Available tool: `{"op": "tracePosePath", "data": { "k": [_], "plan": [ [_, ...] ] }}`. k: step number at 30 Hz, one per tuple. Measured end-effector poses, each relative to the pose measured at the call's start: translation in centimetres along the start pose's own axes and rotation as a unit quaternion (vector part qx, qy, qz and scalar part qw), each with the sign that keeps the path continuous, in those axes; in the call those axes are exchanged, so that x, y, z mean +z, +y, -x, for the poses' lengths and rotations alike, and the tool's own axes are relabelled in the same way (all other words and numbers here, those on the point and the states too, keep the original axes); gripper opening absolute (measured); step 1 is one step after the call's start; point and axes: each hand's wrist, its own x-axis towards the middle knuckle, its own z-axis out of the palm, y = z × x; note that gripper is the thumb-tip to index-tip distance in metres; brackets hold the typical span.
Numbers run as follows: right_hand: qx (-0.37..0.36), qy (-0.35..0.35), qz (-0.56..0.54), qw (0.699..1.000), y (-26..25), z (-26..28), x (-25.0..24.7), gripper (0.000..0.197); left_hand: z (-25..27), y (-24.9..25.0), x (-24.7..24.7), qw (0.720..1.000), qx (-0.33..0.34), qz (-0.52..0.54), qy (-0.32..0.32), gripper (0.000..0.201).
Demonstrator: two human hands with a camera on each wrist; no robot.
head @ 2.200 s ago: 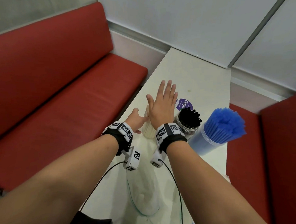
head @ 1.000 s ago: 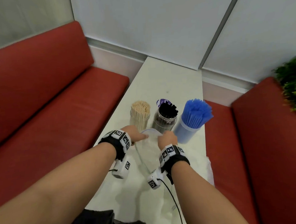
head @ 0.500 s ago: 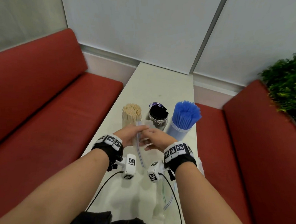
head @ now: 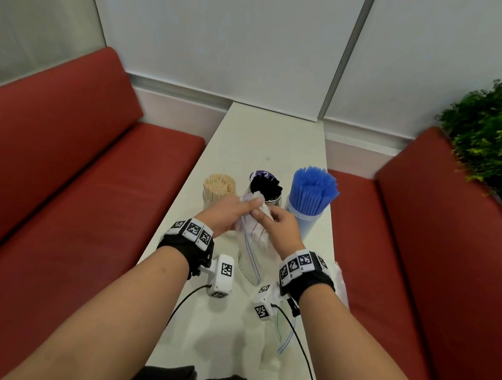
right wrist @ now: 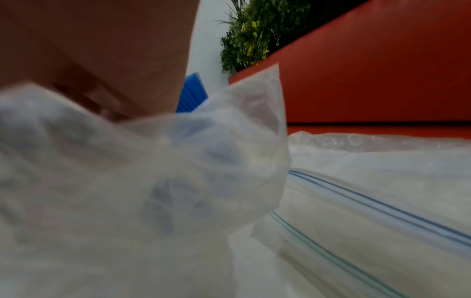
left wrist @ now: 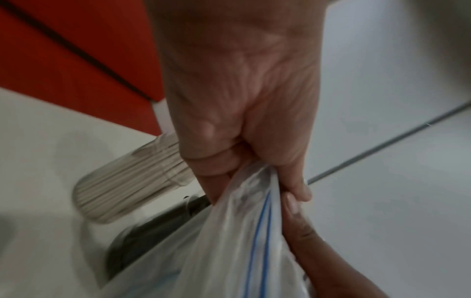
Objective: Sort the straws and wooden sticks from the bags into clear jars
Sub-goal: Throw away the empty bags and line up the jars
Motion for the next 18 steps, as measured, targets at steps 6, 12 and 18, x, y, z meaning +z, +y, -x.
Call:
{"op": "tracePosePath", "data": {
  "k": [6,12,18],
  "plan": [
    [0.035,0.106,-0.047,0.993,-0.3,0.3,-2.7,0.035,-0.9,1.4,-0.3,0.995,0.025,-0.036,0.087,0.042],
    [0.021,0.193,-0.059,0.979,-0.2,0.4,-3.9,0.027,-2.0,3.1,-0.1,0.973,-0.008,0.026,0.227,0.041],
    [0.028,0.285,-0.067,0.956,-0.4,0.4,-3.9,0.018,-1.3,3.7,0.6,0.951,0.007,0.307,0.048,0.062]
  ]
}}
